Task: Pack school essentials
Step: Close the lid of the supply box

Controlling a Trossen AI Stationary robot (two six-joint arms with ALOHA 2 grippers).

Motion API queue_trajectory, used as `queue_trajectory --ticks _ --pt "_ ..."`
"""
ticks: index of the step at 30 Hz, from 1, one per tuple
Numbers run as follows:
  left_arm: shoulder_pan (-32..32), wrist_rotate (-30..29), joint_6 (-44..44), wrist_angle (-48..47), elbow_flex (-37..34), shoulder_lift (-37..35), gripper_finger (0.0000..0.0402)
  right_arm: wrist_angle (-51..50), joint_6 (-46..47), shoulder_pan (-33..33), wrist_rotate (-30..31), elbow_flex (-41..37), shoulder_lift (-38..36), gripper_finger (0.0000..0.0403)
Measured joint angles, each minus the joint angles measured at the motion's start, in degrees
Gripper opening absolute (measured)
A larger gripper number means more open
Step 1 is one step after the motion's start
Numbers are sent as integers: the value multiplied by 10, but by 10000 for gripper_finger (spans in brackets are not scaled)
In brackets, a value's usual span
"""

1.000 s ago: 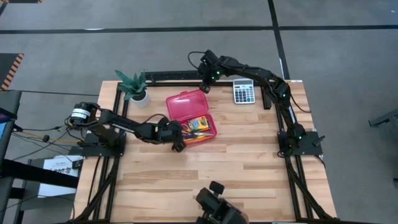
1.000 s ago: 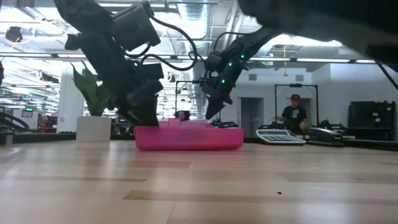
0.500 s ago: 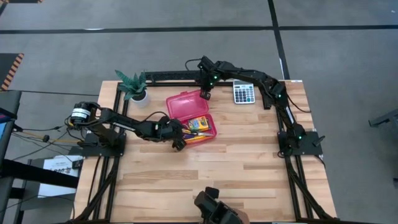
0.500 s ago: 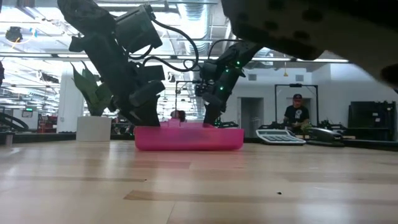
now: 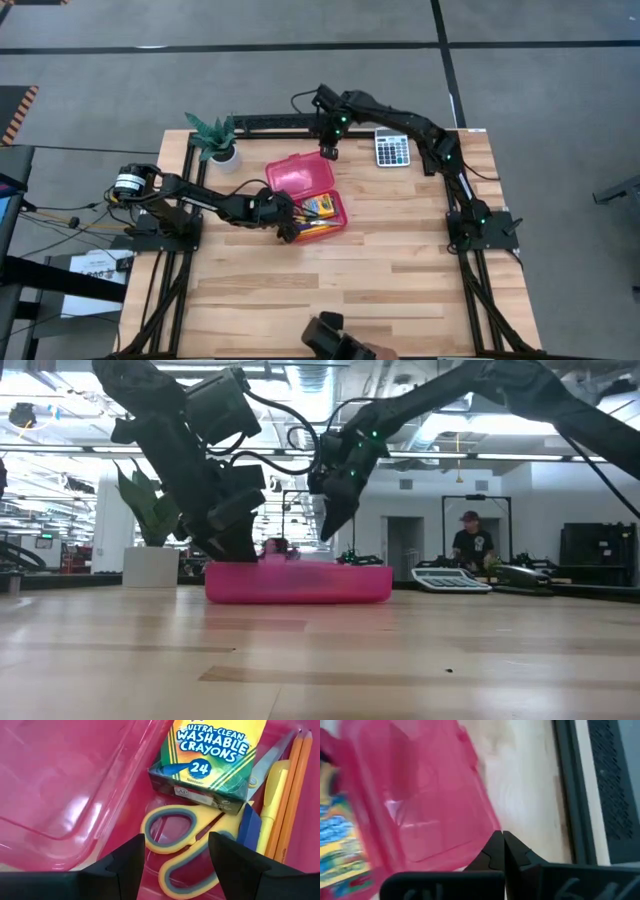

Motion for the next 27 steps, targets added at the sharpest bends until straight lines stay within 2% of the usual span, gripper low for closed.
queue_trajectory --ticks 4,6,10,14,17,27 --pt "0 -1 0 13 0 0 208 -37 -1 12 -30 29 -1 1" --pt "0 0 -1 20 0 0 208 -38 -13 18 -26 30 -1 1" --pt "0 1 -2 27 0 0 208 30 -19 14 21 30 4 1" --pt "0 1 -2 27 0 0 208 87 -16 3 38 30 17 1" --pt "0 4 -6 27 0 0 208 92 -15 0 41 31 29 1" --pt "0 4 -13 30 0 0 208 -2 -22 4 31 29 82 1"
